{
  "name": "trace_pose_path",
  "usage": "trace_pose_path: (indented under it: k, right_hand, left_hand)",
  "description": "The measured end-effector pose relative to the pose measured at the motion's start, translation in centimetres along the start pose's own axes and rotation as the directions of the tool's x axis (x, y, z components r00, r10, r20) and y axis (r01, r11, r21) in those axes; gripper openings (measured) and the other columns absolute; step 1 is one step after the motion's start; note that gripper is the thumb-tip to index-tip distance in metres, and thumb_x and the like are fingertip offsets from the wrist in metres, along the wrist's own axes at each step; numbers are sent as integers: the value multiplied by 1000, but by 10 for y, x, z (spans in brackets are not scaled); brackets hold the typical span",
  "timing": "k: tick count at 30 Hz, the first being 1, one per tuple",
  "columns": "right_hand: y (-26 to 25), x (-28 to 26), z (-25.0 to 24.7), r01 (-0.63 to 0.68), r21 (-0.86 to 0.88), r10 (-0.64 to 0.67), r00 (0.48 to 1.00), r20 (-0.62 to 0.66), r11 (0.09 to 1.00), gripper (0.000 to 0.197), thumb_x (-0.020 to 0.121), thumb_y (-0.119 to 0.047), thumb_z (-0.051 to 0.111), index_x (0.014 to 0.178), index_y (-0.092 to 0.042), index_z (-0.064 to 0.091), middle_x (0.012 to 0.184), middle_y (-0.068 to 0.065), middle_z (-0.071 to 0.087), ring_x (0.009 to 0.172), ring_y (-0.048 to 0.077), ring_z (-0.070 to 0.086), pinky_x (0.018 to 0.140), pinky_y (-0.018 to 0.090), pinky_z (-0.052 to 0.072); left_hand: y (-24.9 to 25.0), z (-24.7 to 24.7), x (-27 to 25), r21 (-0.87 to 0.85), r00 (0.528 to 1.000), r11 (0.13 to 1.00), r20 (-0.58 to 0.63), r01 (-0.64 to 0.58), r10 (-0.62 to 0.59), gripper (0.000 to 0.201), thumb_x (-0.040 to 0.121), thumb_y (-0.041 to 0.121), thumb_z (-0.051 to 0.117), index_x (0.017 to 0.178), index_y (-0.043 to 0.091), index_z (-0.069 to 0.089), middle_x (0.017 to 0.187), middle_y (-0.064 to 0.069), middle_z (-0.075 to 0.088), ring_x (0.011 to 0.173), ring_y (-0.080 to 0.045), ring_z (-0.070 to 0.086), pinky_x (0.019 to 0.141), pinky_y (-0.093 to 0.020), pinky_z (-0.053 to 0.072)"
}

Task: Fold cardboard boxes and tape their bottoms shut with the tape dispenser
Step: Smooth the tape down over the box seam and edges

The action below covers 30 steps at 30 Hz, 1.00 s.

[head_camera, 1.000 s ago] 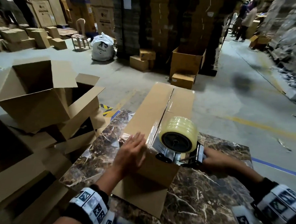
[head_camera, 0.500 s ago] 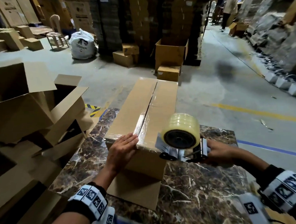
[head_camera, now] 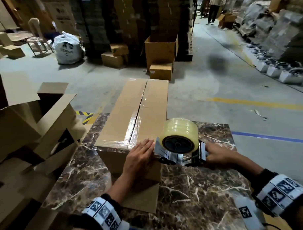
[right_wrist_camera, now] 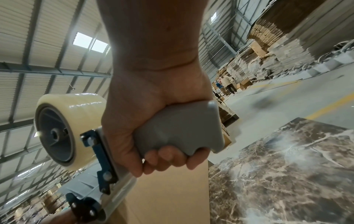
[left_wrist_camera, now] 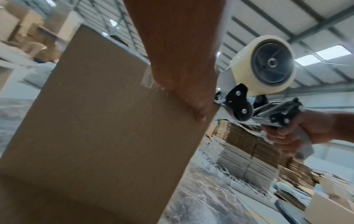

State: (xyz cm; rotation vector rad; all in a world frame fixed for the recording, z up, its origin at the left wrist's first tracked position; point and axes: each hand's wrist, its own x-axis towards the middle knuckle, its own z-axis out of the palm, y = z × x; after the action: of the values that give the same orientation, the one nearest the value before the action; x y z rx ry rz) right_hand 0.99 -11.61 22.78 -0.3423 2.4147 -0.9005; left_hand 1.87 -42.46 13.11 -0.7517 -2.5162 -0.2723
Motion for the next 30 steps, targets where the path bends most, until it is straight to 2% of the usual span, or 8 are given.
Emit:
trace_pose_path:
  k: [6,10,14,17,21,26,28,30]
  right_hand:
    - [18,-8,-5,49,-48,-50,999,-1,998,28,83,-38,72,108,-33,61,100,1,69,88,27,68,77,43,59]
    - [27,-27,-16,63,-92,-64,998,-7,994,17,87,-30,72,97,-35,60,93,-12,65,85,12,64,72,19,51]
    - [34,-36,-18,25,-88,-27,999,-19,996,17,79,-43,70,84,-42,54,81,-20,62,76,-4,59,65,13,43]
    - [30,-16,1,-5,-129,5,1000,-3,992,22,74,-54,67,75,-36,55,73,-18,58,67,-4,57,60,13,41]
    - [27,9,31,31,-40,-31,999,-9,999,21,81,-43,73,90,-29,61,85,-10,66,76,10,60,66,22,47]
    - [65,6,37,-82,79,85,996,-26,993,18,79,-27,70,95,-30,62,77,-8,64,61,7,54,55,23,44]
    - [92,2,50,-231,188,237,971,-13,955,28,75,-30,71,101,-23,66,71,3,65,53,14,51,47,33,42]
    - [108,-2,67,-324,345,334,942,31,881,23,77,-23,69,95,-11,63,63,5,59,49,17,47,46,30,38]
  left_hand:
    - [-5,6,-7,-83,997,996,-66,26,-31,43,95,34,55,131,12,62,138,-8,58,131,-25,53,102,-44,49]
    - [-9,7,-7,-91,999,996,-33,26,-29,53,78,21,71,130,12,63,137,-7,59,131,-24,53,98,-44,51]
    - [-8,6,-4,-126,998,992,-53,27,-34,54,74,18,64,128,13,65,134,-6,61,128,-23,55,98,-42,52]
    - [-7,8,-4,-133,998,991,-65,16,-24,44,85,26,62,126,13,66,134,-5,62,128,-22,55,98,-40,50]
    - [-12,5,-4,-142,996,990,-79,19,-31,47,102,44,43,124,11,68,133,-6,62,126,-23,56,99,-39,48]
    - [-6,-3,-3,-194,996,979,-51,68,-79,46,80,22,60,124,11,68,133,-7,62,127,-23,56,99,-43,50]
    - [-6,-5,-3,-201,995,977,-41,76,-86,53,73,18,61,125,11,67,134,-5,62,129,-21,54,99,-42,49]
    - [-6,-5,-3,-210,995,974,-40,81,-91,55,71,17,63,125,11,67,134,-5,61,128,-21,55,100,-42,49]
